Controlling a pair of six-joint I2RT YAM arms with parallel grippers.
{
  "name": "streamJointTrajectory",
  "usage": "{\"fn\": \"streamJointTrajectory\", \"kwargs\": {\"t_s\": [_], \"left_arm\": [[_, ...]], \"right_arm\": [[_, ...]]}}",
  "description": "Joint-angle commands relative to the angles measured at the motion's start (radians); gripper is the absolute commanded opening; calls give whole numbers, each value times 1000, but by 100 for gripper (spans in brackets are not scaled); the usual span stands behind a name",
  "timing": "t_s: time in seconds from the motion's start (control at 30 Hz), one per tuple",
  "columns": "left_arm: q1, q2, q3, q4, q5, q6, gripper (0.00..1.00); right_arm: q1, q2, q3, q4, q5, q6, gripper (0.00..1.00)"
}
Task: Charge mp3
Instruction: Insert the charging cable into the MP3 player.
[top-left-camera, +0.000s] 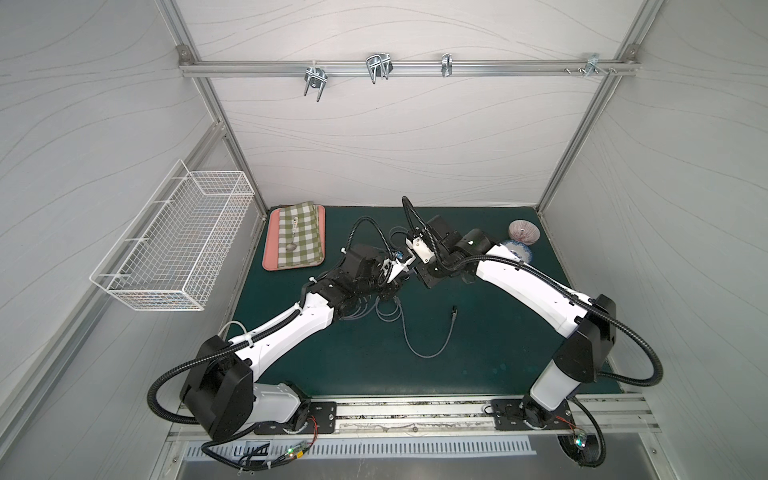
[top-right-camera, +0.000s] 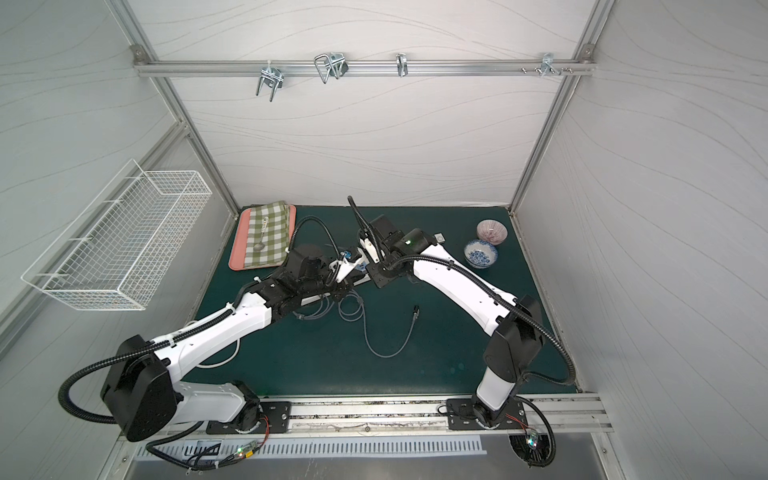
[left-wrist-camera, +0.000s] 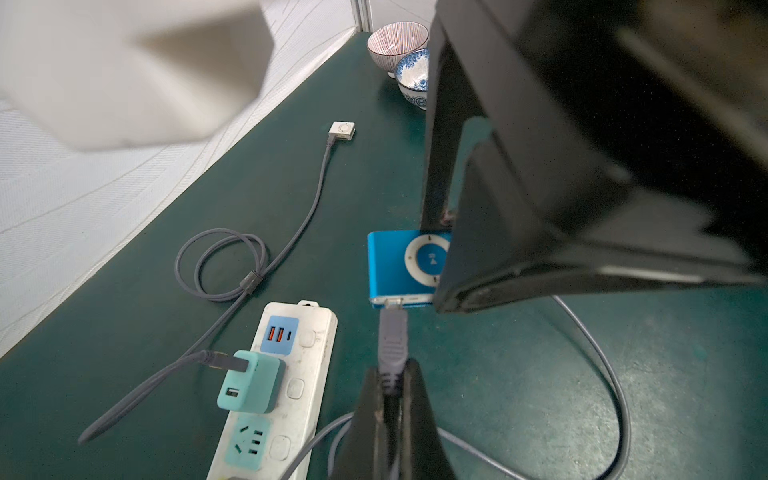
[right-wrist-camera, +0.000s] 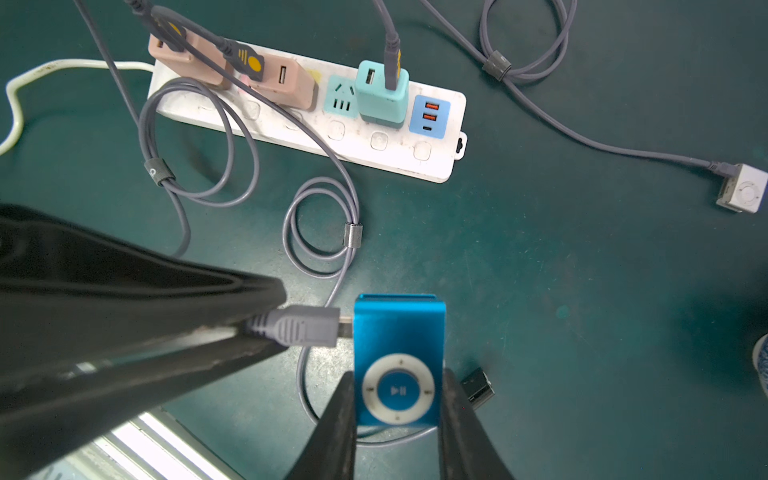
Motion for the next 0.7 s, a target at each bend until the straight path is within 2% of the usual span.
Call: {"fn": "streamJointTrajectory", "kwargs": {"t_s": [0.0, 0.4, 0.67], "left_arm": [[-15, 9, 25, 134, 10, -9, 0], [-28, 36, 35, 136, 18, -7, 0], [-29, 41, 14, 132, 8, 10, 0]], "right_arm": [[-18, -23, -2, 19, -142, 39, 16], [-33, -28, -16, 34, -212, 60, 14], [-31, -45, -73, 108, -346, 29, 12]]}}
